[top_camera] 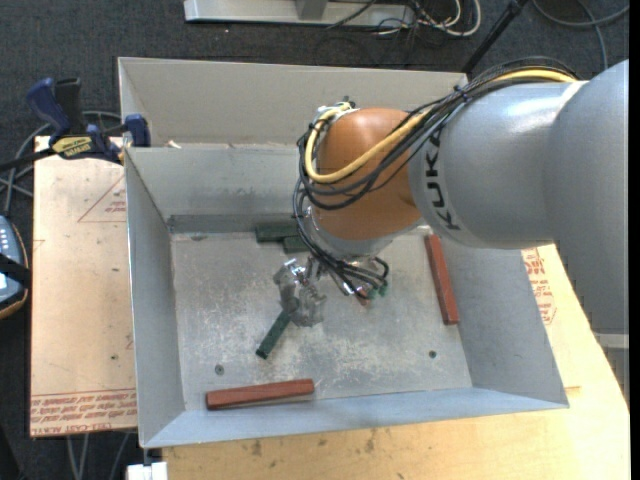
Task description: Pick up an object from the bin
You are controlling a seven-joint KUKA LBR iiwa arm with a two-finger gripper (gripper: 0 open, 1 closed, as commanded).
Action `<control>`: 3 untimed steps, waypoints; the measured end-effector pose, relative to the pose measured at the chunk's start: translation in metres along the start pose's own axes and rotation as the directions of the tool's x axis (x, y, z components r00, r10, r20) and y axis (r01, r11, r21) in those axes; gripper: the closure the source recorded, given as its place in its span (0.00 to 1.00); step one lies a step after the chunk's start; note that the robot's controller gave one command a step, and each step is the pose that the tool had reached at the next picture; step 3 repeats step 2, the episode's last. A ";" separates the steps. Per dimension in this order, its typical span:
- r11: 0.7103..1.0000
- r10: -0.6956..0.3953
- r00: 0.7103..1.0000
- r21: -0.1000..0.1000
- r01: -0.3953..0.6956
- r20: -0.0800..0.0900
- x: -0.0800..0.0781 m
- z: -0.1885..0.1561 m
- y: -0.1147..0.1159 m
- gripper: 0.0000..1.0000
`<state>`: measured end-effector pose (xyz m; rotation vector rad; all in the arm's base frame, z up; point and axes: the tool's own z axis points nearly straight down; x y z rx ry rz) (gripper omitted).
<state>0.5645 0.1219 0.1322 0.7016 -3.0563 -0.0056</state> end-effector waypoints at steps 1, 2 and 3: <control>1.000 0.003 1.000 0.003 -0.003 0.006 -0.001 -0.003 -0.003 0.00; 1.000 -0.018 1.000 0.001 0.018 0.001 -0.001 0.066 0.008 0.00; 1.000 -0.018 1.000 0.001 0.018 0.001 -0.001 0.066 0.008 0.00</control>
Offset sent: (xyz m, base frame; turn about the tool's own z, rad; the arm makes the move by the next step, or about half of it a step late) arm 0.0000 0.0000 0.0000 0.0000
